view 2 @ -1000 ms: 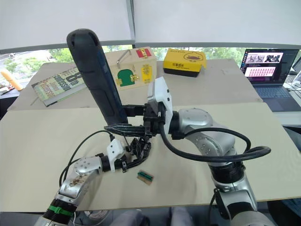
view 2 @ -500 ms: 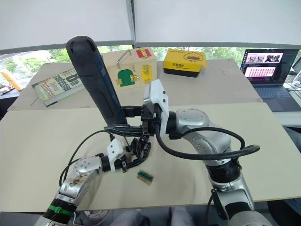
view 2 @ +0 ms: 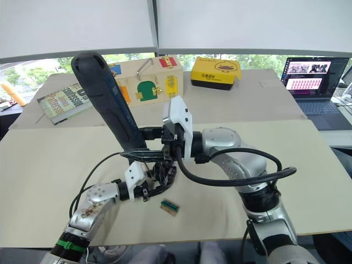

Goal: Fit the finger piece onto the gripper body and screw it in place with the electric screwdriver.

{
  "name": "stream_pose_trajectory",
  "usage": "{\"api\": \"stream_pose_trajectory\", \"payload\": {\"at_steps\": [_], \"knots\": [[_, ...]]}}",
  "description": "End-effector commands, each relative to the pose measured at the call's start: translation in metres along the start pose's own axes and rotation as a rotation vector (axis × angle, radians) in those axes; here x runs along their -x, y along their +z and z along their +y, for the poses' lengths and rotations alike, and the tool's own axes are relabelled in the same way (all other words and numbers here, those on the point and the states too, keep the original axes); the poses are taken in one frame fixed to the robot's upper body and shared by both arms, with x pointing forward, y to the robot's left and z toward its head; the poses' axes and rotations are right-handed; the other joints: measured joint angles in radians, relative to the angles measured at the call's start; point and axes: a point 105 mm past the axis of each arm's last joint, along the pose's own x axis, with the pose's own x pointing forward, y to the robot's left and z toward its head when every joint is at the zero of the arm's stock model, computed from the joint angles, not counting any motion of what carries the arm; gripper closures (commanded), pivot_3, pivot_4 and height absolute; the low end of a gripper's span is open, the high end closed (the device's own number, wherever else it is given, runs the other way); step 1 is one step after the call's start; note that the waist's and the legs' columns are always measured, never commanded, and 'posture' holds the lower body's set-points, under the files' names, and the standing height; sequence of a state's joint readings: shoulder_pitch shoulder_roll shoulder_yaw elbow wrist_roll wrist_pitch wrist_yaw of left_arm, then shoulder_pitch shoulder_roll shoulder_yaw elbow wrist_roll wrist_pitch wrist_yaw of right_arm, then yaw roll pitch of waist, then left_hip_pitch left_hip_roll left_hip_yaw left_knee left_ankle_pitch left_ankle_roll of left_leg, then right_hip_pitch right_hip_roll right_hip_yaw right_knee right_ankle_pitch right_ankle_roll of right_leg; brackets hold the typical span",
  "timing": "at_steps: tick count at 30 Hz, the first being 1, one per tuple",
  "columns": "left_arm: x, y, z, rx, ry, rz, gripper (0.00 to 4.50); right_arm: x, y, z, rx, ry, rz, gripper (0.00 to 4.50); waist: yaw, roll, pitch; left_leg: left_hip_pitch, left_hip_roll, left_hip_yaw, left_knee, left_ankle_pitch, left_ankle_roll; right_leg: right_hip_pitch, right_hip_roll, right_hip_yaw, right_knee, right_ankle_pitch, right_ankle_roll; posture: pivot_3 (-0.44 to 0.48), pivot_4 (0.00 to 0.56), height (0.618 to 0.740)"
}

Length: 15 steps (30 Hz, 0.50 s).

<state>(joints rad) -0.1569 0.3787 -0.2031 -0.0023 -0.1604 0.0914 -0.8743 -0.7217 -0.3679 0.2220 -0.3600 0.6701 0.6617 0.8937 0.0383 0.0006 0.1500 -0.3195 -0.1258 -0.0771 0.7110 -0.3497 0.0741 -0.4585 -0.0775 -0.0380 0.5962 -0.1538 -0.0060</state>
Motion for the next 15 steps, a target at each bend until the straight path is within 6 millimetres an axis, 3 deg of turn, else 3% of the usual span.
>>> {"api": "stream_pose_trajectory", "payload": {"at_steps": [1,15], "knots": [[-0.0025,-0.0232,-0.0131,0.071,-0.033,0.067,2.23,-0.0024,0.0142,0.0045,0.045,0.026,-0.032,2.60,0.000,0.000,0.000,0.000,0.000,0.000,0.000,0.000,0.000,0.000,0.000,0.000,0.000,0.000,0.000,0.000,0.150,0.740],[-0.0026,-0.0235,-0.0141,0.074,-0.035,0.068,2.23,-0.0030,0.0121,0.0050,0.040,0.030,-0.012,2.60,0.000,0.000,0.000,0.000,0.000,0.000,0.000,0.000,0.000,0.000,0.000,0.000,0.000,0.000,0.000,0.000,0.150,0.740]]}}
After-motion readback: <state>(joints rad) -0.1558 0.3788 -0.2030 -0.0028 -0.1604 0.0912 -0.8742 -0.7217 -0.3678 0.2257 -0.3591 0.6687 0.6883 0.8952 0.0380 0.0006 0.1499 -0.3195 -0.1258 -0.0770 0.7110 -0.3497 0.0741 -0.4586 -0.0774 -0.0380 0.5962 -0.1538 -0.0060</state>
